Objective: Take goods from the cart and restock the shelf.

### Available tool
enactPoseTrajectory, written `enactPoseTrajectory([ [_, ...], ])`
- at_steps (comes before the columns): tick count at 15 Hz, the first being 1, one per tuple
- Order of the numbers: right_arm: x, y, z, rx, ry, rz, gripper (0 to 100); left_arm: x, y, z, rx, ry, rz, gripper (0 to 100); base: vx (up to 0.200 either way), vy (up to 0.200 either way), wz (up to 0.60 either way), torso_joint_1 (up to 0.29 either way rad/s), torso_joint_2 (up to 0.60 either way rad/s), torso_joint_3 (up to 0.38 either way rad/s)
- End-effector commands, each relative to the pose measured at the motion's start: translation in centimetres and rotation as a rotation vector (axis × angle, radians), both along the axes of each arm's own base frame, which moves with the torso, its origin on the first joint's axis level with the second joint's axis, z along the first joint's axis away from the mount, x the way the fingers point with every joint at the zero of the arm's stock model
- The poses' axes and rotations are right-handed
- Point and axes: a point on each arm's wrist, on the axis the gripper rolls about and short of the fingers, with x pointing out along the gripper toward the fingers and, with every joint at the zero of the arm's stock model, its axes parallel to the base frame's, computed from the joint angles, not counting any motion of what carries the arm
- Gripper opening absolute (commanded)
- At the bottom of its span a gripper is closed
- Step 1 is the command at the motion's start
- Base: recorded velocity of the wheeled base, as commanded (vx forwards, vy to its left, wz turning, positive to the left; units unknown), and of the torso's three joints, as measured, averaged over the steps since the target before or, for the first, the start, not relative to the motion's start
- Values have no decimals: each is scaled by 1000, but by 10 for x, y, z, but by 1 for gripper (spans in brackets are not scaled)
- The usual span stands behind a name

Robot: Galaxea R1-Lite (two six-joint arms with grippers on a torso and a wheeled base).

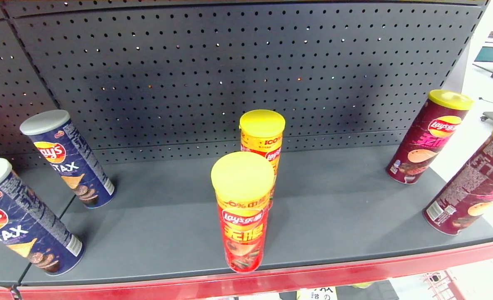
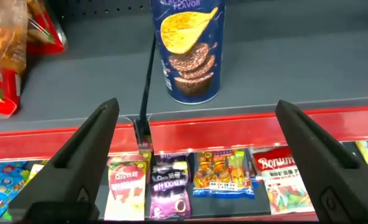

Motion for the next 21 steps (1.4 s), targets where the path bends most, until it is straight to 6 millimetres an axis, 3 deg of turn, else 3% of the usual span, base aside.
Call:
enactPoseTrajectory([
  [1, 0, 0, 0, -1, 5, 0, 100, 0, 0, 0, -3, 1, 2, 100, 0, 0, 0, 0, 0, 0],
  [4, 0, 0, 0, -1, 5, 0, 100, 1, 0, 0, -4, -1, 3, 100, 0, 0, 0, 0, 0, 0],
  [8, 0, 0, 0, -1, 7, 0, 100, 1, 0, 0, -32, -3, 4, 100, -200, 0, 0, 12, 5, 2],
  [14, 0, 0, 0, -3, 5, 0, 100, 1, 0, 0, -30, -2, 4, 100, 0, 0, 0, 0, 0, 0],
  [17, 0, 0, 0, -3, 5, 2, 100, 1, 0, 0, -27, -1, 1, 100, 0, 0, 600, 2, 7, 2],
  [21, 0, 0, 0, -1, 7, 1, 100, 1, 0, 0, -23, -1, -2, 100, 0, 0, 0, 0, 0, 0],
])
